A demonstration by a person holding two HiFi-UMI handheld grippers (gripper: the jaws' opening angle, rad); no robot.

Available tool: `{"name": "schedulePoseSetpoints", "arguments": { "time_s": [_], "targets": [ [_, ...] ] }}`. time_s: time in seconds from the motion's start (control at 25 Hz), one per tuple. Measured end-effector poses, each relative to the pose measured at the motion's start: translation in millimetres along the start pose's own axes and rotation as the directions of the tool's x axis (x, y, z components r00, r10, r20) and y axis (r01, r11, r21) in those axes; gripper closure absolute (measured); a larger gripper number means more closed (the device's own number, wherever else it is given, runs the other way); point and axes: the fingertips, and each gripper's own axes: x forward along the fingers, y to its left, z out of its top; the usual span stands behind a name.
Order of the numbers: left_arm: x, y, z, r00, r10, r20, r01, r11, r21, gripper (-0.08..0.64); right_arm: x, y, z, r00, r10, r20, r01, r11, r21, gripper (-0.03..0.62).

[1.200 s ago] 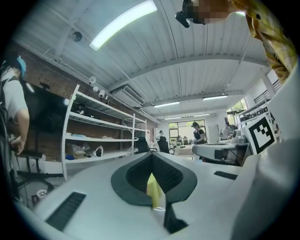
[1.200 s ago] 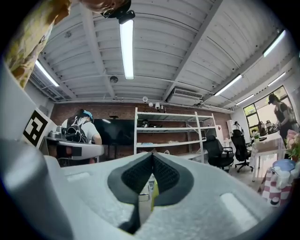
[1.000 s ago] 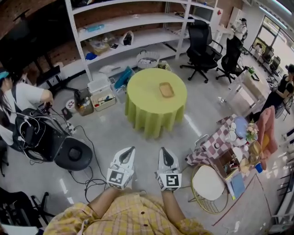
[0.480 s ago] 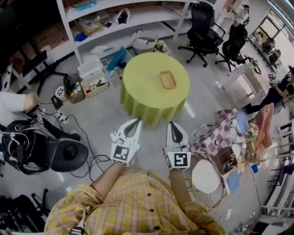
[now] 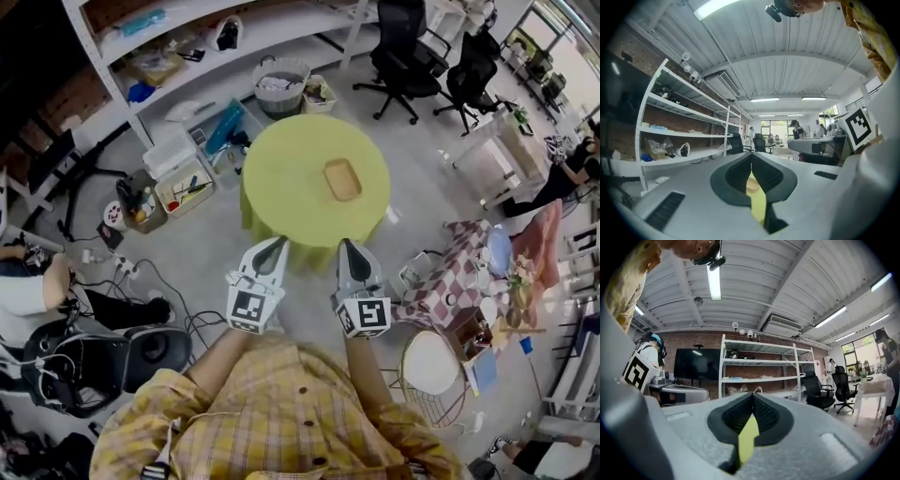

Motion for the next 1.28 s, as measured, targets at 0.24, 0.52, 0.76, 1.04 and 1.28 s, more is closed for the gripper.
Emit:
{"name": "schedulePoseSetpoints", "arguments": {
  "time_s": [0.24, 0.52, 0.76, 1.04, 1.28],
  "targets": [
    [34.4, 31.4, -15.9, 0.999, -0.03, -0.039, 0.03, 0.999, -0.012, 0.554, 41.9, -13.2, -11.7, 0.999, -0.023, -0.022, 0.023, 1.0, 0.001, 0.595],
    [69.7, 39.4, -35.5, 0.996, -0.041, -0.078, 0.037, 0.998, -0.048, 0.554, 64.5, -38.2, -29.0, 0.996, -0.028, -0.082, 0.029, 0.999, 0.013, 0.595],
    [112.5, 35.8, -48.2, 0.993, -0.028, -0.114, 0.026, 0.999, -0.021, 0.554, 88.1, -75.4, -38.7, 0.997, 0.012, -0.075, -0.01, 1.0, 0.03, 0.595],
    [167.1, 43.2, -50.7, 0.991, 0.013, -0.135, -0.012, 1.0, 0.009, 0.554, 125.1, -114.6, -33.7, 0.997, 0.063, -0.047, -0.062, 0.998, 0.031, 0.595],
    [206.7, 40.6, -58.6, 0.984, 0.015, -0.176, -0.015, 1.0, -0.004, 0.554, 140.0, -150.4, -37.6, 0.996, 0.074, -0.057, -0.072, 0.997, 0.037, 0.595]
  ]
}}
